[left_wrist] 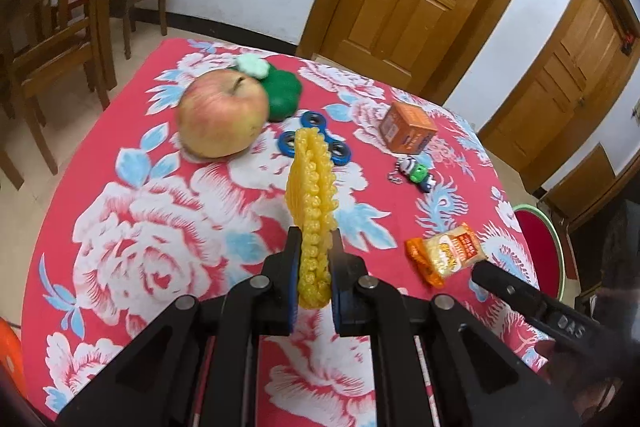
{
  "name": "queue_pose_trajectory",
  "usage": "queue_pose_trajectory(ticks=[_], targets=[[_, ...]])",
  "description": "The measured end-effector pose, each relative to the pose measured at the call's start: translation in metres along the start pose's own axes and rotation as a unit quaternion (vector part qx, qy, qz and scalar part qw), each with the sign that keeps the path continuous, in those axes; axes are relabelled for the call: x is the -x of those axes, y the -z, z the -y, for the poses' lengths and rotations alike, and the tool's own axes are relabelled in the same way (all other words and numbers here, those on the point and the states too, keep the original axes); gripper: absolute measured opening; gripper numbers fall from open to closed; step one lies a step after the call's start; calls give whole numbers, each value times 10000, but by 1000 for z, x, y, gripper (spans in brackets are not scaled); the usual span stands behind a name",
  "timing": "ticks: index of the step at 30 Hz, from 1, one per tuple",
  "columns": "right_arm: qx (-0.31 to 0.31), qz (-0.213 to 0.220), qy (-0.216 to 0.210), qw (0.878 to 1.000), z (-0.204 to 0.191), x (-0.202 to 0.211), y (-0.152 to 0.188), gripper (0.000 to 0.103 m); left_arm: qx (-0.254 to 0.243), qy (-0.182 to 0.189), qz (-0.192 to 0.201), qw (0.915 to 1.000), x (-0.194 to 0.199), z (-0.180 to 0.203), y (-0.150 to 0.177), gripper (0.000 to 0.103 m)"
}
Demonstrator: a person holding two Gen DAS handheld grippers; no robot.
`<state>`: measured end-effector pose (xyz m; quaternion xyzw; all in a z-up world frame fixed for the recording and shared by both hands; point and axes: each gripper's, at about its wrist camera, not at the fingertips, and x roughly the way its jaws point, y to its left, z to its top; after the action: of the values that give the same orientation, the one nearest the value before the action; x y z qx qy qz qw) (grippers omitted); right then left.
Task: Collect trash
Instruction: 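Lift the yellow corn toy with the left tool while the right tool grasps the snack bag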
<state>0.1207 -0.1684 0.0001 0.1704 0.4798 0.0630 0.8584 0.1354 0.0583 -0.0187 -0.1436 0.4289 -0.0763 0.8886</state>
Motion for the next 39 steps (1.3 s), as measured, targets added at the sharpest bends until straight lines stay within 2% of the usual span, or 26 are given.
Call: queue_pose_trajectory(ticks=[6,15,17,20,23,26,28,30,33,39], targets=[[-53,-89,242,9997,-10,-25,-8,70,202,18,26,9998,1,-16,2,11],[-3,72,570,9983,-22,-41,-15,70,300,97,0,9995,-4,-25,2,11],[179,55,694,9974,-28,-44,-16,71,318,116,-19,9994,-5,-26,3,11],[569,40,762,9955,-37,-48,-13,78,342,130,-36,9993,-6,-27,4,11],[984,69,890,9911,-43,-50,-7,79,353,139,-58,9993,-7,-27,4,11],[1004,102,813,9916,-40,-48,-5,78,333,138,-67,9993,-8,-25,5,11],[1013,93,801,9916,-39,-47,-4,76,316,148,-65,9994,-7,-23,5,11],[1023,123,900,9906,-36,-45,-3,61,289,151,-52,9995,-6,-21,5,11],[892,131,751,9931,-26,-38,-3,50,257,163,-39,9995,-4,-18,5,11],[563,72,101,9983,-6,-22,3,46,163,252,-7,9996,0,-7,5,11]])
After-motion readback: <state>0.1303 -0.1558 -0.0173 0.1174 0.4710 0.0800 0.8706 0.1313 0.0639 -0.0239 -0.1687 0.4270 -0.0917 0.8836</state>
